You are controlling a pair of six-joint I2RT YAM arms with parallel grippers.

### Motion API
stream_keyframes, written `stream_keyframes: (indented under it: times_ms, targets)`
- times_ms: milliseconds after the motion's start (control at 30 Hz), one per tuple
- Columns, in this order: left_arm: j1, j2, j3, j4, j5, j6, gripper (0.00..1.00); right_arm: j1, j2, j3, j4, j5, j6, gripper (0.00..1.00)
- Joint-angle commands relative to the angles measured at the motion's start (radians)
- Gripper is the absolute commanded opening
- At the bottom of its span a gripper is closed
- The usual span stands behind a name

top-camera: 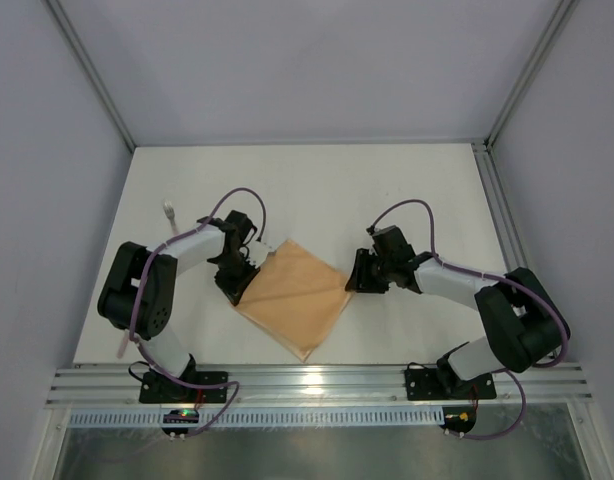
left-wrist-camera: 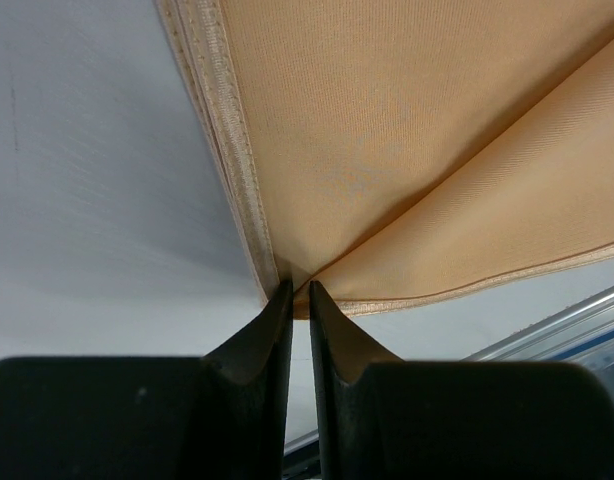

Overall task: Fold the napkin into a case and place the utensils inside
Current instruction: Move the upper triangle-folded napkin to the center of the board, then smooth out the upper triangle-folded napkin at the center of the board.

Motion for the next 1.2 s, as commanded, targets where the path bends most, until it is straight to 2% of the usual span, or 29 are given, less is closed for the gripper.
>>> stream_keyframes:
  times_ms: [0,167,200,333,533,700,733,900,1000,1167]
  targets:
    - [-0.001,0.003,-0.020,0.047,-0.025,0.023,0.14,-0.008,0.034,-0.024,0.047,0.037,0.027,0.40]
    - [-0.001,0.003,-0.011,0.057,-0.043,0.026,0.14,-0.014,0.073,-0.021,0.093,0.045,0.058,0.22]
    - [-0.001,0.005,-0.009,0.060,-0.046,0.027,0.13,-0.017,0.096,-0.012,0.109,0.043,0.066,0.15]
    - [0.000,0.019,0.005,0.075,-0.069,0.027,0.12,-0.018,0.155,0.033,0.133,0.043,0.109,0.04]
    - [0.020,0.054,0.072,0.098,-0.107,0.036,0.11,-0.047,0.243,0.137,0.178,0.109,0.133,0.03]
    - [0.040,0.091,0.155,0.087,-0.121,0.049,0.11,-0.089,0.349,0.332,0.155,0.097,0.095,0.03]
    - [0.040,0.094,0.172,0.084,-0.123,0.052,0.11,-0.092,0.366,0.365,0.121,0.091,0.078,0.04]
    - [0.040,0.095,0.170,0.080,-0.101,0.053,0.11,-0.095,0.403,0.525,0.005,0.059,-0.049,0.35]
    - [0.042,0.077,0.144,0.081,-0.084,0.042,0.12,-0.093,0.306,0.485,-0.023,0.069,-0.092,0.40]
    - [0.051,0.042,0.117,0.072,-0.061,0.027,0.13,-0.066,0.173,0.312,-0.040,-0.038,-0.111,0.41]
